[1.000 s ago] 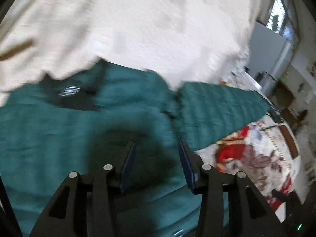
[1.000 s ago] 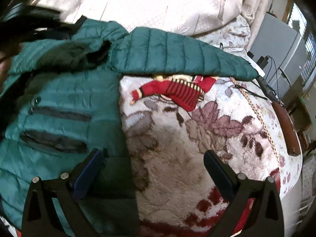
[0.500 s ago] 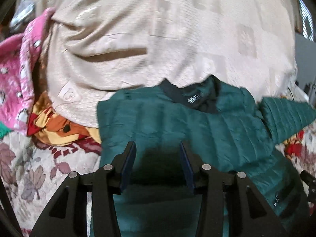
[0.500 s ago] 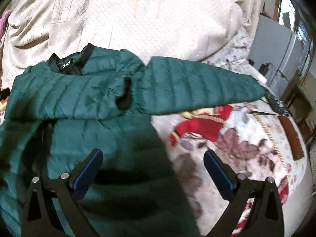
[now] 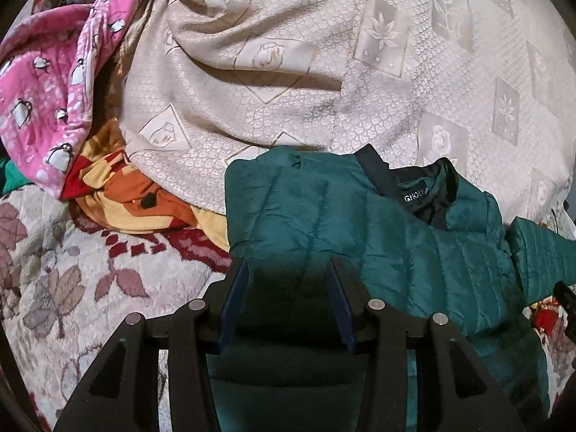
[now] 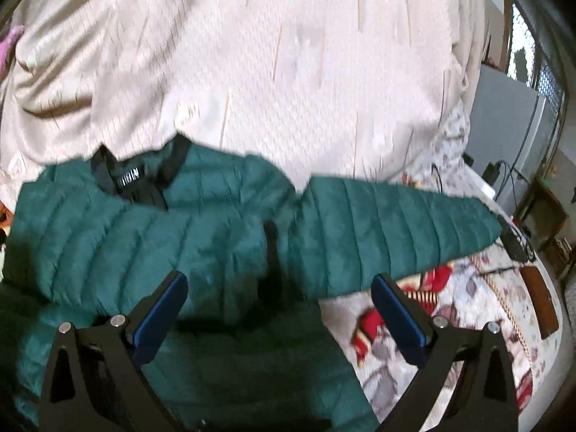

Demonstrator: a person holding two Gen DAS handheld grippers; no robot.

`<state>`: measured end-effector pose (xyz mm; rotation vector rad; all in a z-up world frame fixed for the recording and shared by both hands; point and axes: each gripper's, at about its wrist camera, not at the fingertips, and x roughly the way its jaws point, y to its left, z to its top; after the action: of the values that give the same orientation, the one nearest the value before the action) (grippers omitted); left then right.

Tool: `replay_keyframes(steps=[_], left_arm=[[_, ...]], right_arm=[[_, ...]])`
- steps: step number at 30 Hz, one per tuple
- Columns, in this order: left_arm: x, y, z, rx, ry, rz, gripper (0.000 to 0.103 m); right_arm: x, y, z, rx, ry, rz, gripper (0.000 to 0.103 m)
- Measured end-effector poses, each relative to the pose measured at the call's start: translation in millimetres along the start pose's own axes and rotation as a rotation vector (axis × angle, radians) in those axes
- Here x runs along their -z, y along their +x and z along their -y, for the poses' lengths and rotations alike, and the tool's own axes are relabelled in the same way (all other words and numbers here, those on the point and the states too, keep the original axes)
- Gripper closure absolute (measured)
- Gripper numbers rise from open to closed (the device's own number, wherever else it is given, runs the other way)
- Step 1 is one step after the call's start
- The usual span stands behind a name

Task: Fold large clothes
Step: 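Move the open right tool over the green sleeve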

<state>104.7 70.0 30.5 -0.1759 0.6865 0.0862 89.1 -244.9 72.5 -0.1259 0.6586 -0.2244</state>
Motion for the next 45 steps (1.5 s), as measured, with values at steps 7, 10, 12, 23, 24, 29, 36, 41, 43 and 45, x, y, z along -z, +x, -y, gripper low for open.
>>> replay_keyframes(steps=[7, 10, 12, 23, 24, 29, 36, 41, 43, 45], left_arm=[[0.5, -5.1, 6.0, -0.005, 0.026, 0.025, 0.079], [1.4, -3.3, 6.7, -0.008, 0.029, 0.017, 0.079], [1.9, -2.2, 6.8, -0.005, 0.029, 0.008, 0.079], [1.7, -4.1, 4.0, -0.003, 0.016, 0.015, 0.079], [1.6, -4.4, 3.7, -0.002, 0.015, 0.016, 0.079], [1.4, -4.7, 3.5, -0.003, 0.013, 0.013, 0.079], [1.8, -3.9, 3.9, -0.005, 0.013, 0.011, 0.079], [1.2, -4.6, 2.5, -0.006, 0.008, 0.013, 0.079], [1.0, -4.9, 2.0, -0.007, 0.008, 0.014, 0.079], [0.9, -4.9, 1.5, -0.007, 0.006, 0.013, 0.079]], right_arm=[[-4.1, -23.9, 2.7, 0.024, -0.003, 0.17, 0.0], [-4.4, -31.8, 3.6, 0.028, -0.003, 0.216, 0.0], [-4.2, -35.6, 2.8, 0.023, -0.008, 0.238, 0.0], [-1.5, -53.2, -5.8, 0.038, -0.045, 0.345, 0.0], [-1.1, -52.5, -6.7, 0.041, -0.05, 0.343, 0.0], [0.9, -51.1, -7.4, 0.05, -0.059, 0.339, 0.0], [1.9, -50.3, -9.7, 0.051, -0.07, 0.334, 0.0], [1.8, -49.7, -9.7, 0.048, -0.07, 0.332, 0.0], [2.4, -49.5, -10.3, 0.055, -0.072, 0.334, 0.0], [2.4, -49.2, -10.7, 0.057, -0.076, 0.333, 0.0]])
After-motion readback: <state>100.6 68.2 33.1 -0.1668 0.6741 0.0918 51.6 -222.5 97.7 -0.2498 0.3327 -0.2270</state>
